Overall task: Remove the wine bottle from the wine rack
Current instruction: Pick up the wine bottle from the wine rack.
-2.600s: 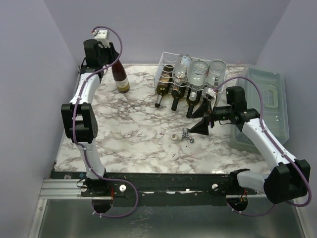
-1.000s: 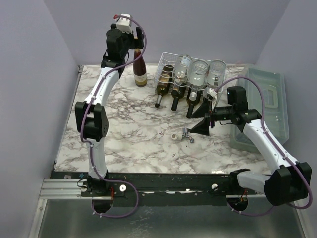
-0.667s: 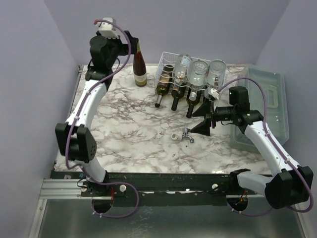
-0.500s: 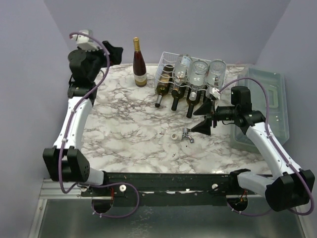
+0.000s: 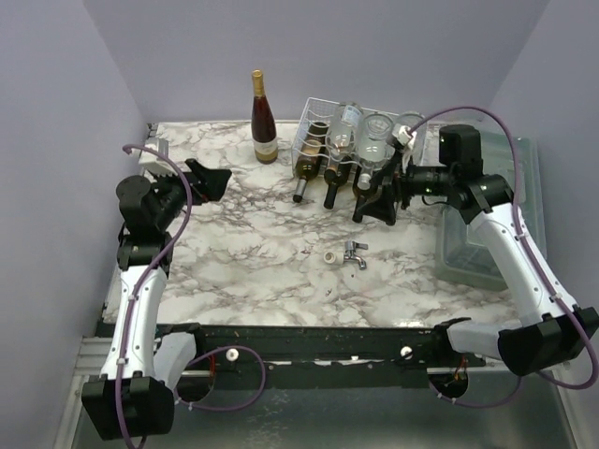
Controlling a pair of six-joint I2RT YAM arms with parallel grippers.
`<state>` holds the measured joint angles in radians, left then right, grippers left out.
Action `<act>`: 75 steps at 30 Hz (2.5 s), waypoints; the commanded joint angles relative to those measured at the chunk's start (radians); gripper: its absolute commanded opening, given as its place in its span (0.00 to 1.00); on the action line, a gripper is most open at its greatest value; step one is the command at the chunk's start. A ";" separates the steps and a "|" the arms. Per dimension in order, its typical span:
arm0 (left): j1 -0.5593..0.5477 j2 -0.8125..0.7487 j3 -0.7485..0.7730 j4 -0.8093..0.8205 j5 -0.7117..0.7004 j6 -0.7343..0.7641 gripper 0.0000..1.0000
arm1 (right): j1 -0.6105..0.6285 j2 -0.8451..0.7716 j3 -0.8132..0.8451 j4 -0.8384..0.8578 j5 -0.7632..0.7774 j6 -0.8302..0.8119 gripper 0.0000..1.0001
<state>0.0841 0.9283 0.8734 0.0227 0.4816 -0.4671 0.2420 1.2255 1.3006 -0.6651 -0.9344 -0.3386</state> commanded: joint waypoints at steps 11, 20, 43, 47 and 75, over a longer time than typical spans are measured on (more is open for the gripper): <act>-0.018 -0.239 -0.243 -0.180 -0.019 0.174 0.99 | 0.180 0.299 0.346 0.039 0.536 0.251 0.99; -0.017 -0.258 -0.236 -0.200 -0.078 0.195 0.99 | 0.269 0.417 0.347 0.207 1.021 0.584 0.99; -0.017 -0.276 -0.231 -0.210 -0.098 0.189 0.99 | 0.327 0.652 0.349 0.250 1.260 1.025 0.82; -0.017 -0.283 -0.232 -0.211 -0.107 0.191 0.99 | 0.326 0.694 0.373 0.237 1.279 1.070 0.77; -0.016 -0.298 -0.230 -0.212 -0.107 0.197 0.99 | 0.325 0.801 0.453 0.215 1.351 1.132 0.35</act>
<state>0.0696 0.6445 0.6384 -0.1688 0.3916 -0.2825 0.5667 2.0148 1.7344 -0.4541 0.3820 0.7773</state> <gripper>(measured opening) 0.986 0.399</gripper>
